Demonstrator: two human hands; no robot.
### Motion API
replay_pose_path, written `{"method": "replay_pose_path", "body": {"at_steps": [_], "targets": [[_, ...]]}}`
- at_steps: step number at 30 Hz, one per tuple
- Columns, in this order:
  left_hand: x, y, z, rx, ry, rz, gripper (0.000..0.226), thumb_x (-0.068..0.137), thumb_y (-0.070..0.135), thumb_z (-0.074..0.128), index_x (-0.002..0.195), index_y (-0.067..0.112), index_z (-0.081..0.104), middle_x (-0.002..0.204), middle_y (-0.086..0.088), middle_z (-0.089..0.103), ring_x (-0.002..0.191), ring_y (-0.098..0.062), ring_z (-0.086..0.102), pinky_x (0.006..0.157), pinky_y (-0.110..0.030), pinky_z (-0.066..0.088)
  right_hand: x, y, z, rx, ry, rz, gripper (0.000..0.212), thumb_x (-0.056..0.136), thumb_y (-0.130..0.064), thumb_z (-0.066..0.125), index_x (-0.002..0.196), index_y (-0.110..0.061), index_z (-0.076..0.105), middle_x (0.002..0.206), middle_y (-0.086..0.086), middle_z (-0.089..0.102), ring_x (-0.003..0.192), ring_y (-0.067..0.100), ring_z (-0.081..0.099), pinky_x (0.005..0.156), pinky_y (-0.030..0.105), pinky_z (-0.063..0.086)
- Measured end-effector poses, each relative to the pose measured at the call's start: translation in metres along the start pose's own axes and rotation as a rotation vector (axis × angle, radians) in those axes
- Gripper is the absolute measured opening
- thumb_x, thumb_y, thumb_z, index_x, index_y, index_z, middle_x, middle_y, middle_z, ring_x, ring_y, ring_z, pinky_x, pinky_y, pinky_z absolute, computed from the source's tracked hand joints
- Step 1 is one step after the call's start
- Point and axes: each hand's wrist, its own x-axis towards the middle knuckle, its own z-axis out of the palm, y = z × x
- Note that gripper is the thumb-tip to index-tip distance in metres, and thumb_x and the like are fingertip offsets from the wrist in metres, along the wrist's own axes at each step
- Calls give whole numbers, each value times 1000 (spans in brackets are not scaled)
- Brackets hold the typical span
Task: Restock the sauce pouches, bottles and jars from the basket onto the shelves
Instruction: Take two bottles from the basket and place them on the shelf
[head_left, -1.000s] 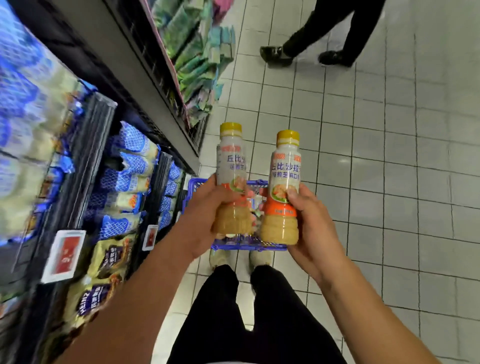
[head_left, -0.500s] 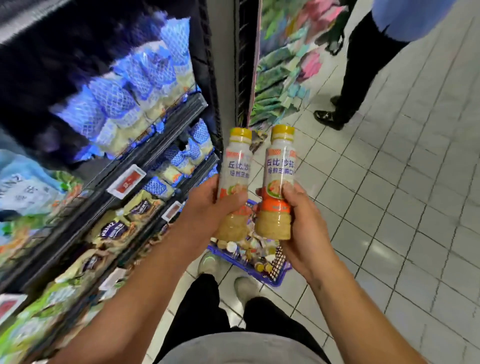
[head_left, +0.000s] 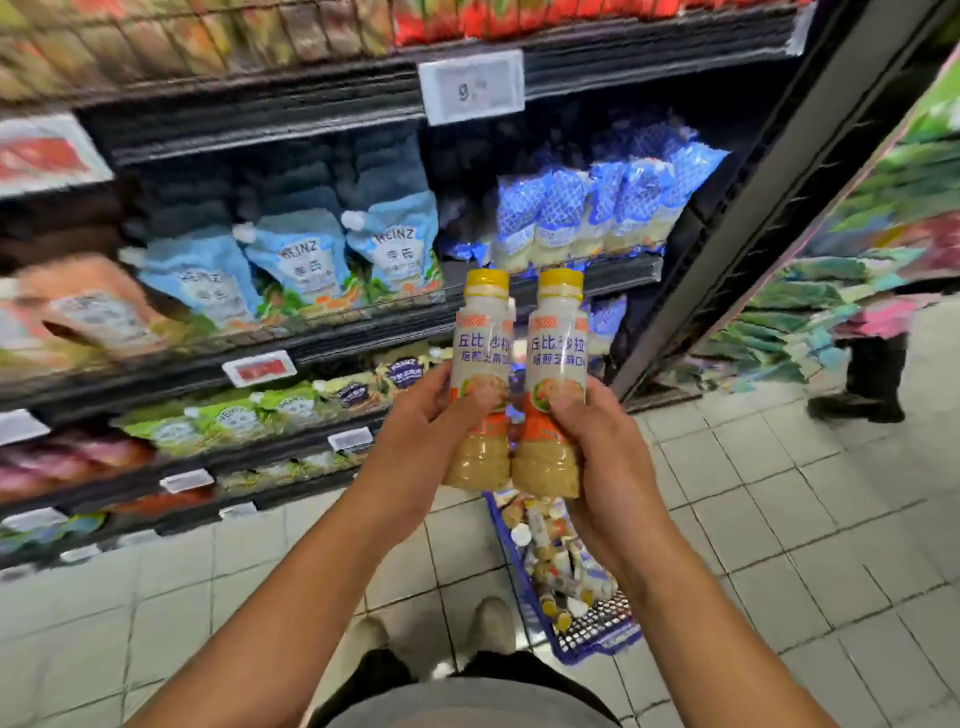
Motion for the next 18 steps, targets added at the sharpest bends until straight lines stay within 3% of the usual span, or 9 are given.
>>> {"method": "replay_pose_path", "body": {"at_steps": [4,8,12,16,18], "targets": [[-36,14,-49,-79,146,67,22,85,29,71,107,29,74,108,-8,75,91,-22,73,71,-30,58,-3,17,56,-61,-131,53,36,81,-25,64,114,-10,65,103,16,73,85,23,68,76,37,57],[-84,23,-106,-111,290,127,32,84,31,67,116,24,70,110,-7,75,95,-23,73,72,-31,58,-22,45,120,-115,-250,114,47,82,-25,67,123,-3,61,120,29,65,96,33,62,84,46,49],[-141,31,-164,-118,373,204,27,83,30,69,110,28,72,106,-6,76,90,-20,73,71,-30,58,-53,78,184,-148,-388,153,50,82,-28,65,126,-3,60,121,28,66,97,35,63,87,50,48],[-207,43,-225,-63,454,285,44,72,29,77,114,24,68,107,-8,74,95,-23,72,74,-33,57,-89,116,249,-164,-516,198,46,85,-27,67,126,-6,61,120,25,68,97,33,66,81,43,53],[-238,49,-253,-41,515,312,49,66,28,79,114,25,68,104,-6,75,91,-20,72,71,-33,58,-107,133,282,-192,-565,214,42,83,-27,65,121,-10,64,118,23,69,97,31,67,81,46,53]]}}
